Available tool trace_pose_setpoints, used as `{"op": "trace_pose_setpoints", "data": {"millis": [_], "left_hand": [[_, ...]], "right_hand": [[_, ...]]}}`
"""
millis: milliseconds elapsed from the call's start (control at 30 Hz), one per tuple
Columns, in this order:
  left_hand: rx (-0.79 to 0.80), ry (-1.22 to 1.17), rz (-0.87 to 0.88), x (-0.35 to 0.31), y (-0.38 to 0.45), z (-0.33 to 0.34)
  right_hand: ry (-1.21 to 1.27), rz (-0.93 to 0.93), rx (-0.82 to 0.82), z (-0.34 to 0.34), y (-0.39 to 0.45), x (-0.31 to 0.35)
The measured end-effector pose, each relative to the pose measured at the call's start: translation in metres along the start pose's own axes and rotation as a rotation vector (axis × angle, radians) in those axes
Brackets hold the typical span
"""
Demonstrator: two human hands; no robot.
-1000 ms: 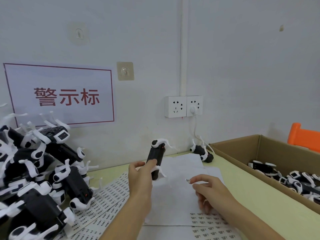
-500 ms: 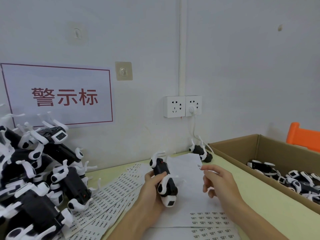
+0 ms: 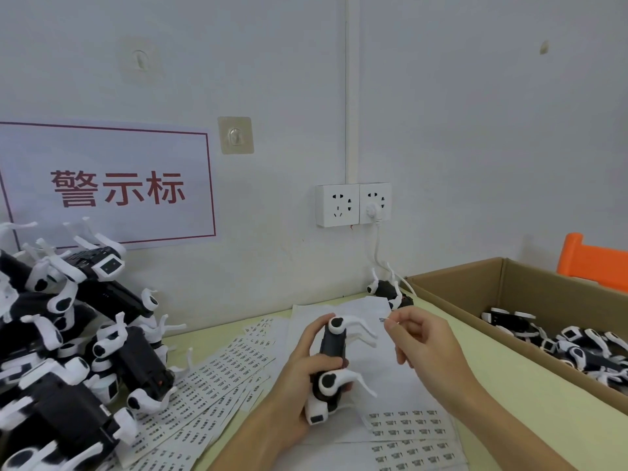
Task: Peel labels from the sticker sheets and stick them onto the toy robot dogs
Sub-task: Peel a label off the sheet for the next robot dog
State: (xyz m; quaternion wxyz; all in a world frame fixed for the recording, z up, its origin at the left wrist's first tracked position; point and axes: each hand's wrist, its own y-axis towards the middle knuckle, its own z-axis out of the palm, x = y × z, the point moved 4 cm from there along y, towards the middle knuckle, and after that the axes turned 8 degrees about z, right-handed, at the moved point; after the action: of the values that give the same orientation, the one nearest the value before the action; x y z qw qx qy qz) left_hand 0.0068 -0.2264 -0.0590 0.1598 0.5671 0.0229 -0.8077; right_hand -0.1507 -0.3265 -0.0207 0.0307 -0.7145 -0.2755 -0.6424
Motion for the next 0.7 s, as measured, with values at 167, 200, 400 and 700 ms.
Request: {"op": "trace_pose_setpoints", "data": {"millis": [167,200,400,700], "left_hand": [[0.025,0.148,0.046,-0.002,0.000,0.004],[0.033,0.178,0.061,-0.003,0.001,0.005],[0.030,0.301,0.131,-0.001,0.000,0.008],[0.066,0.213,0.122,0.003,0.000,0.006]], "right_hand": [[-0.097,-0.108,0.062,0.002,-0.005,0.014],[-0.127,-0.121,0.085,0.003,-0.005,0.015],[-0.398,-0.203,0.160,0.007,-0.008,0.013],[-0.713,-0.282,0.167,0.016,-0.019,0.027]]}}
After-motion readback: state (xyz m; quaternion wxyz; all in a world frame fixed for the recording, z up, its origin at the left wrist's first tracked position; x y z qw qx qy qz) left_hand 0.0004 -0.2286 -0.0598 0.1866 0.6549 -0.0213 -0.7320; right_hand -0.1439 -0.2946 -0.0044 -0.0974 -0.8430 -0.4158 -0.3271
